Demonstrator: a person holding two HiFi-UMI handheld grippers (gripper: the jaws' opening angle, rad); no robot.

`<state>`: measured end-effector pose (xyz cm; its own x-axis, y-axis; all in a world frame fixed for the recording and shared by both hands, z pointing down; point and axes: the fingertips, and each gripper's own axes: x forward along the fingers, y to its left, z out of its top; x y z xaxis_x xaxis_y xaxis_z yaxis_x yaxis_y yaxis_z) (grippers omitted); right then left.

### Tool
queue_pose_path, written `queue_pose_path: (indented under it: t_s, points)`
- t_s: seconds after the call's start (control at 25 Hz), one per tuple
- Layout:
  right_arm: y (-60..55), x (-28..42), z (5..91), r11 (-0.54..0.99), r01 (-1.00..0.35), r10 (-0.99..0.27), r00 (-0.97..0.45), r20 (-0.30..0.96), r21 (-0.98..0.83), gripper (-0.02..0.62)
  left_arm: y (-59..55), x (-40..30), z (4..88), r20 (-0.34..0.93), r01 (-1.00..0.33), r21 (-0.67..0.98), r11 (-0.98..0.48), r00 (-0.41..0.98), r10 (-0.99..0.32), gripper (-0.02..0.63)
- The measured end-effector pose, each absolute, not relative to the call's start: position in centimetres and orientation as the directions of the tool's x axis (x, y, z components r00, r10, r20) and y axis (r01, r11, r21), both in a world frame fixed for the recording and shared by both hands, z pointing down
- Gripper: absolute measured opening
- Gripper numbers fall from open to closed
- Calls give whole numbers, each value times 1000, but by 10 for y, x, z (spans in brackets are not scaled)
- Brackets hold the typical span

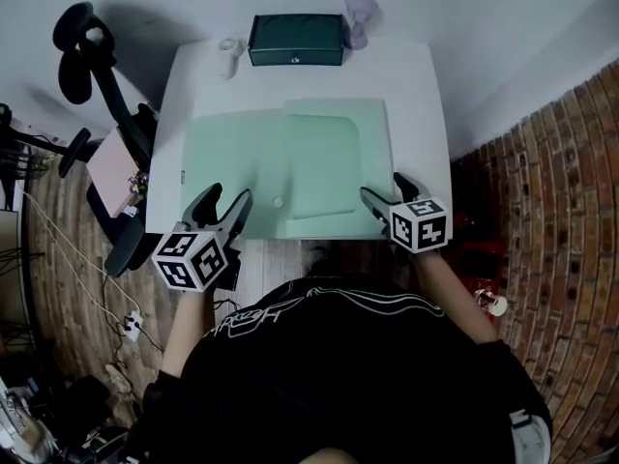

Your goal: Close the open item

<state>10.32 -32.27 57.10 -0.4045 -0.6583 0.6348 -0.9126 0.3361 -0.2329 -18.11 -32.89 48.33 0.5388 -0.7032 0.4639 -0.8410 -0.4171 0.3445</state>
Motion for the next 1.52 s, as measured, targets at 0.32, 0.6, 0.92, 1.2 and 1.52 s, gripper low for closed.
queue_pose_path:
  t_s: [0.32,0.6,0.92,1.2,1.52]
  points:
    - [-320,108,589,249,-953,-663,-296,687,-170,324,-331,-193,485,468,-831,355,-427,554,-688,288]
    - [-315,108,591,226,-967,-686,-244,685,-118,311,-316,-219,494,477,-811,397,-429,582,-658,287]
    - [-302,106,592,217,-970,-707,-232,668,-107,308,-285,-242,517,490,-793,441,-420,604,-628,287]
    - [-286,100,592,239,-967,-711,-233,663,-84,305,-263,-269,545,533,-814,440,-379,576,-620,287]
    - [-278,93,593,245,-967,-710,-229,666,-71,304,-255,-313,566,586,-872,395,-289,482,-651,287]
